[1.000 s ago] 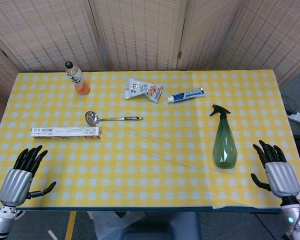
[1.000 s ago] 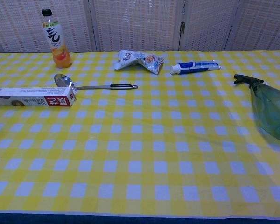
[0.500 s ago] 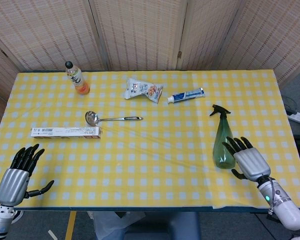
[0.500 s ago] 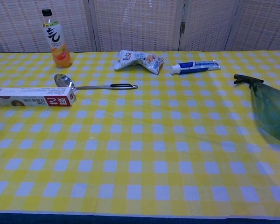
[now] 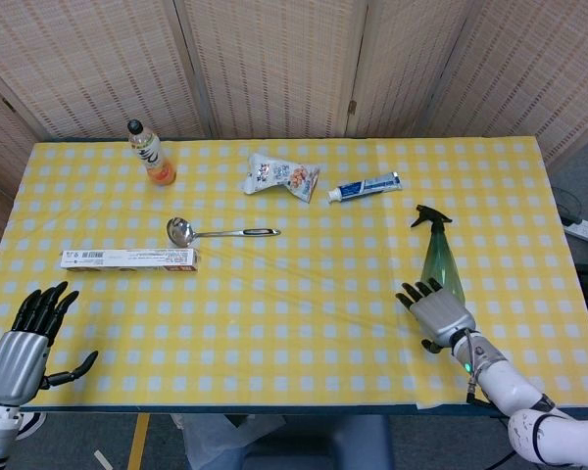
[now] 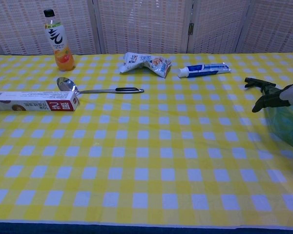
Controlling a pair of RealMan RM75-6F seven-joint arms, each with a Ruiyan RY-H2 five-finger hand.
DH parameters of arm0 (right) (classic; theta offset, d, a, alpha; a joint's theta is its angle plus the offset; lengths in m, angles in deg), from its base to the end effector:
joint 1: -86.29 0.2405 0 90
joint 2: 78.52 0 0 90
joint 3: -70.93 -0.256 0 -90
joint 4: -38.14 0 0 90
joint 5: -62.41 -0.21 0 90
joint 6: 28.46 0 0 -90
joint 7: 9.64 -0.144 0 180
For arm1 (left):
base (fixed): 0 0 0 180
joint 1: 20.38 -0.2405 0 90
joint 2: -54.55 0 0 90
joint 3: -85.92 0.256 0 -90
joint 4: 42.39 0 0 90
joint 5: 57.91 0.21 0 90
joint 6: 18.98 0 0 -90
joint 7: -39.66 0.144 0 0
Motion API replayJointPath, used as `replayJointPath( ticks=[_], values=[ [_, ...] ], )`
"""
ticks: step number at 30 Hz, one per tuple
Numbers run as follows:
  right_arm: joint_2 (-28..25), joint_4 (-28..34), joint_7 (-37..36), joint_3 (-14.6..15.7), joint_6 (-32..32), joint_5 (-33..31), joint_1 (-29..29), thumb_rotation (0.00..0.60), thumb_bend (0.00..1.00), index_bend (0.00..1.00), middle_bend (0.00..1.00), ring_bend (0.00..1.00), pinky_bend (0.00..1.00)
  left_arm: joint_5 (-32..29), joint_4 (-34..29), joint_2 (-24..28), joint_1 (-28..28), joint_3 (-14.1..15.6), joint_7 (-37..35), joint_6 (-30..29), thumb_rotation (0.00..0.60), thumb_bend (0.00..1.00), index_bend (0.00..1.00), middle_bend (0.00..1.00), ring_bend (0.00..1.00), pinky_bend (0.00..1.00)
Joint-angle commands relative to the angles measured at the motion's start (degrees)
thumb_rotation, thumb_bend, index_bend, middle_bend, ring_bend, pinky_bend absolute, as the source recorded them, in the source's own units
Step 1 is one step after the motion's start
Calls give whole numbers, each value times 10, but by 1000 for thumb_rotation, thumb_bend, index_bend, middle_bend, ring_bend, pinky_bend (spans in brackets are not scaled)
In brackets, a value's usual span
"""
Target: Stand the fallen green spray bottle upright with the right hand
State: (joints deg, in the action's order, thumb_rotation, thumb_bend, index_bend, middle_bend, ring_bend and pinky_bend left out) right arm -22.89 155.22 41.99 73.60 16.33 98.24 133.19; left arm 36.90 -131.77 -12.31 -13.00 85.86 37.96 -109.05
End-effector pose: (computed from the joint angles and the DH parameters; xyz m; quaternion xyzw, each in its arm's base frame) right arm -0.1955 -0.2743 0.0838 0.8399 -0.3433 0.0598 0.4161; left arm -0.2878 0.1822 0.1443 -0.6336 -0.3382 -0.4465 0.5336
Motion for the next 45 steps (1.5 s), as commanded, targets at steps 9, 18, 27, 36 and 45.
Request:
replayJointPath(
  ticks=[9,18,27,36,45],
  values=[
    [3,-9,14,80,51,-4,12,520,381,83,0,2,0,1,1,-4,1,0,13,7,217,316,0,0,0,0],
    [0,-65,-15,118,56,10,-12,519,381,86,0,1,0,-3,-1,-11,5,1,33,21,221,320,0,0,0,0],
    [17,-162,-34,111,56,-24,-8,520,379,86,0,1,0,-11,-3,-15,9,0,42,35,225,320,0,0,0,0],
    [-8,-162,-139,77,78,34,-46,520,380,86,0,10,0,-9,-10,-11,10,2,39,37,238,321,0,0,0,0],
    [-63,-178,-323,1,-39,-6,-39,527,381,86,0,17,0,9,-11,-5,10,8,23,29,244,321,0,0,0,0]
  ],
)
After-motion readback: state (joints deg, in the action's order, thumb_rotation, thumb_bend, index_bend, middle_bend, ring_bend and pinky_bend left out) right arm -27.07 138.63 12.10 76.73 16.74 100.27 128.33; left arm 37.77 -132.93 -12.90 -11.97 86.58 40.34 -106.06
